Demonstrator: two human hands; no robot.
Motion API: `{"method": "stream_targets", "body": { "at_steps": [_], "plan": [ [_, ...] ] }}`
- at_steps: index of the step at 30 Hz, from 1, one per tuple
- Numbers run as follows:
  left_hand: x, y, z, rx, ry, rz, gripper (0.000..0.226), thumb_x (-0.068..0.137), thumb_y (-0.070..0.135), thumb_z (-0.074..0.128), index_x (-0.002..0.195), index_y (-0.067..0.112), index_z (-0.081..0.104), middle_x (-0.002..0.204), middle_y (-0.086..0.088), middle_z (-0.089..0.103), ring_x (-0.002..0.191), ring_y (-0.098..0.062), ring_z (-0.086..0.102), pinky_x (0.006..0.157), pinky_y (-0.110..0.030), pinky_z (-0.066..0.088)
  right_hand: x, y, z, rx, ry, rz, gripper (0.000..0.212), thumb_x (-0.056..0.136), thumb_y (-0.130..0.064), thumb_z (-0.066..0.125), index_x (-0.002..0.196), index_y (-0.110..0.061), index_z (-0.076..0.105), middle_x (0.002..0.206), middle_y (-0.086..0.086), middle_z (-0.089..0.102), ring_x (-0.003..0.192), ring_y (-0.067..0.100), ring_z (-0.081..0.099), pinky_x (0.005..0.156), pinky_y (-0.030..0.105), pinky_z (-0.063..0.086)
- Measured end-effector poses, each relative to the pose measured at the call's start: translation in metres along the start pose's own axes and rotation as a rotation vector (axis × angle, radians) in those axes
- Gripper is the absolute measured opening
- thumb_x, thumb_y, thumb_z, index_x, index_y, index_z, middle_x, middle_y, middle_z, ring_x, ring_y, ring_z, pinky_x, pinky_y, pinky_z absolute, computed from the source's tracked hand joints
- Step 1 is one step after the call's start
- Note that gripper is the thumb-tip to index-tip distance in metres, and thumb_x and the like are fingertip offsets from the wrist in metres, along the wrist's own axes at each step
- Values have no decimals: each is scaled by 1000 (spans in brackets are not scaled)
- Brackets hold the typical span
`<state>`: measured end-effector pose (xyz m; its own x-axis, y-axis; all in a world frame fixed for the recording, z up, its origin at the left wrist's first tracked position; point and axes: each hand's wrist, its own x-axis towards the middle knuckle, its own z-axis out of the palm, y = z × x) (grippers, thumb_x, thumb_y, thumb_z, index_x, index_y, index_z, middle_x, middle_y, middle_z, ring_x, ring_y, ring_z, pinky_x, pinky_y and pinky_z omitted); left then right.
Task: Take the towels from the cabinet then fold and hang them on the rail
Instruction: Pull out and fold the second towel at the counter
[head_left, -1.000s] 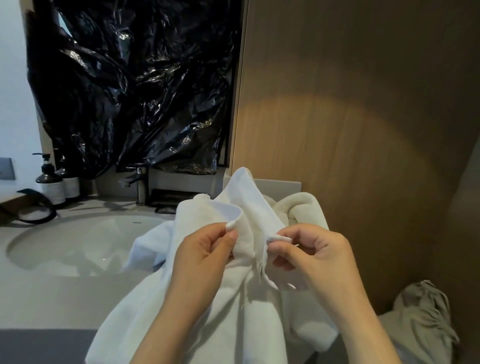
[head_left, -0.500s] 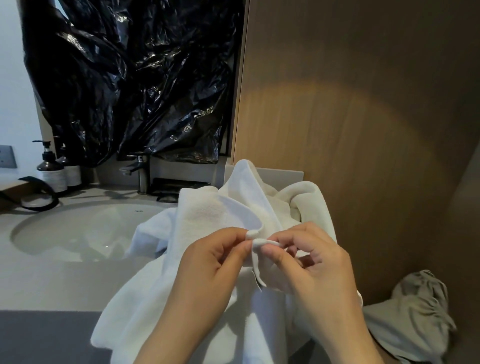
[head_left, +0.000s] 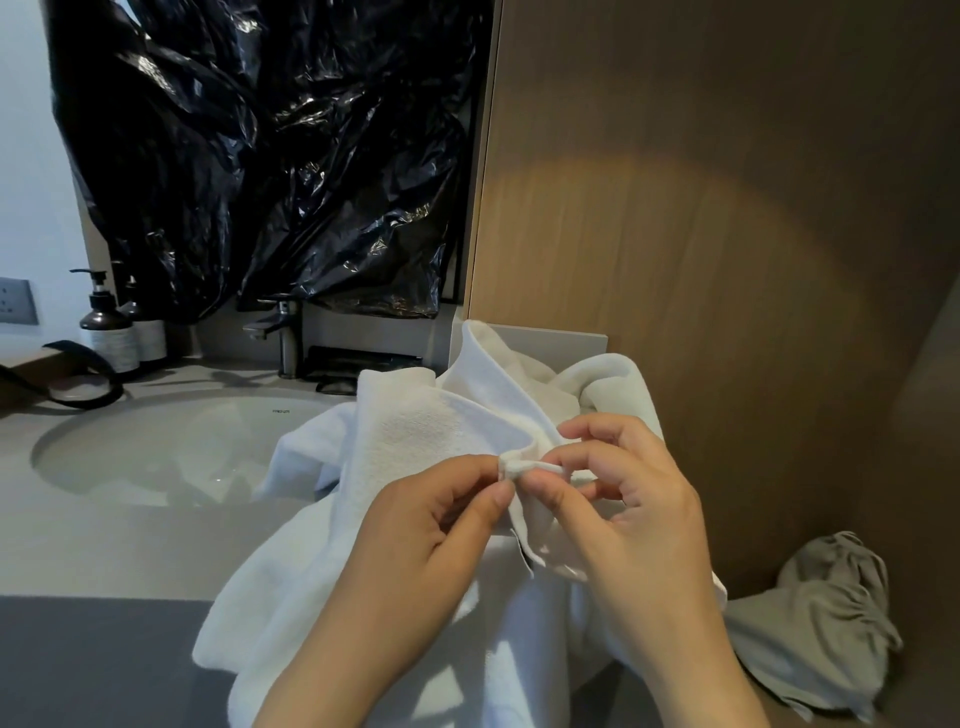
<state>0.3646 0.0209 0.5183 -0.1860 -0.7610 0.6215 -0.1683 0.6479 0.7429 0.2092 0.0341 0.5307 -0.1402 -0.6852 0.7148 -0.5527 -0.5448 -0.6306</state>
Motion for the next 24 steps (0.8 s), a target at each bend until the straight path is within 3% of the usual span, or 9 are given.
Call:
{"method": "stream_targets", "body": {
  "at_steps": [5, 9, 12, 15, 19, 24],
  "plan": [
    [-2, -1, 0, 32, 34, 2, 24, 91, 32, 51, 87, 21, 72, 77, 1, 69, 73, -20, 65, 69, -39, 51, 2, -2, -4, -45, -85, -54, 26, 79, -52, 59, 85, -32, 74, 113, -23, 58, 114, 6, 53, 83, 11, 48],
    [-6, -4, -2, 29, 72, -8, 23, 90, 30, 50, 88, 26, 72, 78, 6, 70, 71, -15, 64, 68, -30, 51, 10, -2, -13, -187, -254, -223, 21, 93, -46, 56, 92, -32, 72, 124, -27, 59, 130, 1, 43, 105, 17, 36],
    [-5, -3, -7, -11, 92, 3, 19, 89, 32, 52, 91, 33, 70, 79, 3, 70, 71, -20, 60, 64, -25, 47, 21, -7, -19, -115, -386, -281, 17, 93, -38, 59, 91, -27, 72, 117, -25, 66, 134, -1, 41, 108, 15, 32],
    [2, 4, -12, -63, 68, 45, 24, 85, 43, 52, 88, 26, 69, 76, -1, 67, 70, -23, 58, 62, -25, 46, 40, -15, -23, -73, -444, -300, 14, 93, -32, 62, 87, -24, 72, 102, -17, 71, 128, 0, 48, 102, 15, 34],
    [19, 19, -23, -66, 31, 108, 14, 88, 26, 59, 89, 23, 73, 76, 1, 70, 67, -15, 62, 62, -20, 49, 60, -24, -26, -59, -443, -337, 17, 92, -26, 64, 85, -13, 73, 90, -5, 71, 110, 6, 59, 94, 9, 37],
    [54, 42, -44, 18, 86, 197, 16, 89, 20, 57, 87, 22, 73, 63, 10, 64, 54, -6, 53, 53, -19, 44, 81, -32, -31, -36, -557, -307, 31, 92, -40, 58, 82, -14, 71, 94, -3, 69, 102, 18, 61, 95, 35, 46]
  ]
}}
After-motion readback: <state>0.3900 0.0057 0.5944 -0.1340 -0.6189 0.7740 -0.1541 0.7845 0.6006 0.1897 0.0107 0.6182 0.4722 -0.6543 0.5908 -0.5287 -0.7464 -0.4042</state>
